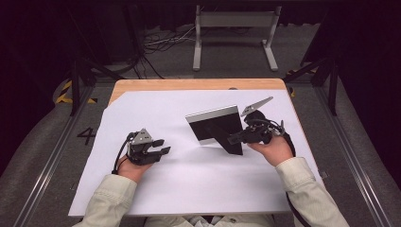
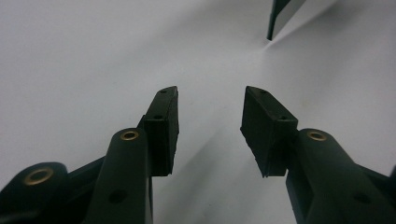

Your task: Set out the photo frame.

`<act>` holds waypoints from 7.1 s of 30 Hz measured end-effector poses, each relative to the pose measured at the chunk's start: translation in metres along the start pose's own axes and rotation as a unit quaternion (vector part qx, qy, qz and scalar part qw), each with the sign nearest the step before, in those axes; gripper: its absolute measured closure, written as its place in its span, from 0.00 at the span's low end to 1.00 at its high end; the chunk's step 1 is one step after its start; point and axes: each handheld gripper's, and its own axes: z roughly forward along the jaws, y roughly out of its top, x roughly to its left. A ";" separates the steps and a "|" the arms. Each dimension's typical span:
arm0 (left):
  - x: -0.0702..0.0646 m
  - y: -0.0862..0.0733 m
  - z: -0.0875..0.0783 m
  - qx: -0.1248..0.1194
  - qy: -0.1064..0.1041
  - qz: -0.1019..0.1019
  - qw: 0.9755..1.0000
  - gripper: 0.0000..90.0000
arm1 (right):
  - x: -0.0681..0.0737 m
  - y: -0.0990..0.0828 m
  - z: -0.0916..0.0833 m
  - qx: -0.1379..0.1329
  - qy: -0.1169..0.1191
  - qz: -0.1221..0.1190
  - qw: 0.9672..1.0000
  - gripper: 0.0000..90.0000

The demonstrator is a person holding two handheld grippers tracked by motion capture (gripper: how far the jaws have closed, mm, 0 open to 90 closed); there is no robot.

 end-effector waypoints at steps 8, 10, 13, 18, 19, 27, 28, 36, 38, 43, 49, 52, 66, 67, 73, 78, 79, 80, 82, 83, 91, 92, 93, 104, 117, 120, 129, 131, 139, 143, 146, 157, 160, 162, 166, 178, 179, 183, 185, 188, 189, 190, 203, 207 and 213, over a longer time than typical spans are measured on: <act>0.000 0.000 0.000 -0.001 0.000 0.001 1.000 0.63 | -0.003 -0.005 0.012 -0.019 -0.025 -0.027 0.999 0.98; 0.000 0.000 0.000 0.000 0.001 0.000 1.000 0.63 | -0.003 -0.006 0.012 -0.020 -0.026 -0.028 0.999 0.98; 0.000 0.000 0.000 0.001 0.001 0.001 1.000 0.63 | -0.004 -0.008 0.012 -0.014 -0.025 -0.033 0.999 0.98; 0.000 0.000 0.000 -0.001 0.001 0.000 1.000 0.63 | -0.005 -0.011 0.012 0.007 -0.027 -0.058 0.998 0.98; 0.000 0.000 0.000 -0.001 0.001 0.000 1.000 0.63 | -0.005 -0.012 0.012 0.011 -0.030 -0.064 0.997 0.97; 0.000 0.000 0.000 -0.001 0.002 0.001 1.000 0.63 | -0.009 -0.019 0.014 0.038 -0.039 -0.116 0.992 0.97; 0.000 0.000 0.000 0.000 0.002 0.001 1.000 0.63 | -0.009 -0.020 0.014 0.041 -0.041 -0.118 0.991 0.97; 0.000 0.000 0.000 0.000 0.001 0.000 1.000 0.63 | -0.015 -0.029 0.016 0.056 -0.052 -0.128 0.989 0.96; 0.000 0.000 0.000 0.000 0.001 0.000 1.000 0.63 | -0.016 -0.030 0.016 0.057 -0.055 -0.131 0.988 0.96; 0.000 0.000 0.000 0.000 0.001 0.001 1.000 0.63 | -0.018 -0.034 0.015 0.066 -0.066 -0.137 0.986 0.95; 0.000 0.000 0.000 0.000 0.002 0.001 1.000 0.63 | -0.020 -0.039 0.018 0.076 -0.078 -0.142 0.984 0.94; 0.000 0.000 0.000 -0.001 0.002 0.000 1.000 0.63 | -0.021 -0.041 0.017 0.071 -0.079 -0.137 0.985 0.93; -0.001 0.001 0.001 -0.005 0.008 0.008 1.000 0.59 | -0.022 -0.047 0.011 0.032 -0.080 -0.115 0.990 0.82; -0.001 0.001 0.002 -0.007 0.011 0.013 1.000 0.58 | -0.021 -0.047 0.009 0.026 -0.080 -0.111 0.990 0.80; -0.001 0.006 0.001 -0.014 0.014 0.011 1.000 0.57 | -0.016 -0.052 -0.003 -0.004 -0.088 -0.106 0.990 0.76; -0.001 0.015 0.003 -0.019 0.029 0.004 0.999 0.64 | -0.015 -0.058 -0.012 -0.023 -0.102 -0.096 0.990 0.75; -0.001 0.017 0.004 -0.018 0.019 0.000 1.000 0.70 | -0.015 -0.060 -0.015 -0.029 -0.105 -0.093 0.990 0.75; -0.001 0.019 0.006 -0.019 0.021 0.005 1.000 0.74 | -0.015 -0.061 -0.017 -0.031 -0.108 -0.090 0.990 0.75; -0.003 0.023 0.009 -0.020 0.027 0.005 0.999 0.79 | -0.015 -0.064 -0.022 -0.040 -0.115 -0.086 0.989 0.76; -0.003 0.026 0.011 -0.021 0.030 0.004 0.999 0.80 | -0.015 -0.066 -0.025 -0.045 -0.117 -0.081 0.989 0.76; -0.007 0.040 0.031 -0.022 0.023 0.007 0.999 0.89 | -0.019 -0.080 -0.046 -0.097 -0.158 -0.051 0.981 0.78; -0.008 0.042 0.033 -0.022 0.022 0.007 0.999 0.89 | -0.020 -0.082 -0.047 -0.106 -0.164 -0.048 0.980 0.78; -0.008 0.042 0.033 -0.022 0.022 0.007 0.999 0.90 | -0.020 -0.082 -0.047 -0.106 -0.164 -0.048 0.980 0.78; -0.015 0.054 0.049 -0.024 0.018 0.007 1.000 0.92 | -0.028 -0.094 -0.057 -0.144 -0.182 -0.026 0.972 0.78; -0.017 0.069 0.074 -0.007 -0.008 0.008 1.000 0.92 | -0.030 -0.101 -0.061 -0.136 -0.186 -0.020 0.973 0.81; -0.018 0.070 0.080 0.000 -0.010 0.016 1.000 0.92 | -0.031 -0.102 -0.062 -0.137 -0.186 -0.018 0.973 0.81; -0.018 0.073 0.098 0.010 -0.019 -0.003 1.000 0.94 | -0.031 -0.106 -0.064 -0.127 -0.191 -0.004 0.973 0.85; -0.018 0.073 0.100 0.008 -0.021 -0.007 1.000 0.94 | -0.031 -0.106 -0.064 -0.128 -0.190 -0.003 0.973 0.86; -0.020 0.073 0.109 0.015 -0.020 0.019 1.000 0.94 | -0.033 -0.109 -0.066 -0.116 -0.176 0.037 0.977 1.00; -0.019 0.073 0.110 0.016 -0.018 0.015 1.000 0.94 | -0.034 -0.109 -0.066 -0.108 -0.177 0.047 0.977 1.00; -0.017 0.072 0.109 0.016 -0.018 0.012 1.000 0.94 | -0.035 -0.109 -0.065 -0.102 -0.177 0.058 0.977 1.00; -0.018 0.071 0.114 0.023 -0.045 0.003 0.999 0.96 | -0.035 -0.109 -0.065 -0.100 -0.169 0.063 0.979 1.00; -0.020 0.071 0.115 0.029 -0.052 0.011 0.998 0.98 | -0.036 -0.109 -0.065 -0.099 -0.168 0.063 0.979 1.00; -0.021 0.072 0.117 0.034 -0.053 0.018 0.998 0.99 | -0.036 -0.109 -0.066 -0.099 -0.168 0.063 0.979 1.00; -0.023 0.072 0.120 0.052 -0.067 0.009 0.996 1.00 | -0.036 -0.109 -0.066 -0.100 -0.166 0.064 0.979 1.00; -0.021 0.072 0.120 0.072 -0.096 0.013 0.993 1.00 | -0.037 -0.109 -0.066 -0.096 -0.159 0.063 0.981 1.00; -0.022 0.073 0.119 0.074 -0.099 0.015 0.992 1.00 | -0.037 -0.109 -0.067 -0.097 -0.158 0.064 0.981 1.00; -0.027 0.074 0.118 0.085 -0.106 0.040 0.990 1.00 | -0.038 -0.110 -0.069 -0.098 -0.158 0.065 0.980 1.00; -0.030 0.075 0.117 0.090 -0.110 0.054 0.988 1.00 | -0.038 -0.110 -0.070 -0.100 -0.158 0.065 0.980 1.00; -0.035 0.076 0.117 0.102 -0.120 0.074 0.985 1.00 | -0.038 -0.110 -0.071 -0.102 -0.157 0.066 0.980 1.00; -0.037 0.076 0.118 0.105 -0.124 0.078 0.984 1.00 | -0.038 -0.110 -0.072 -0.102 -0.157 0.066 0.980 1.00; -0.039 0.076 0.118 0.110 -0.132 0.088 0.981 1.00 | -0.038 -0.110 -0.072 -0.102 -0.157 0.066 0.980 1.00; -0.068 0.079 0.117 0.144 -0.195 0.161 0.957 1.00 | -0.037 -0.112 -0.081 -0.110 -0.162 0.068 0.978 1.00; -0.077 0.080 0.117 0.153 -0.210 0.176 0.950 1.00 | -0.037 -0.113 -0.081 -0.112 -0.162 0.069 0.978 1.00; -0.086 0.082 0.117 0.162 -0.222 0.197 0.941 1.00 | -0.037 -0.113 -0.082 -0.112 -0.162 0.070 0.978 1.00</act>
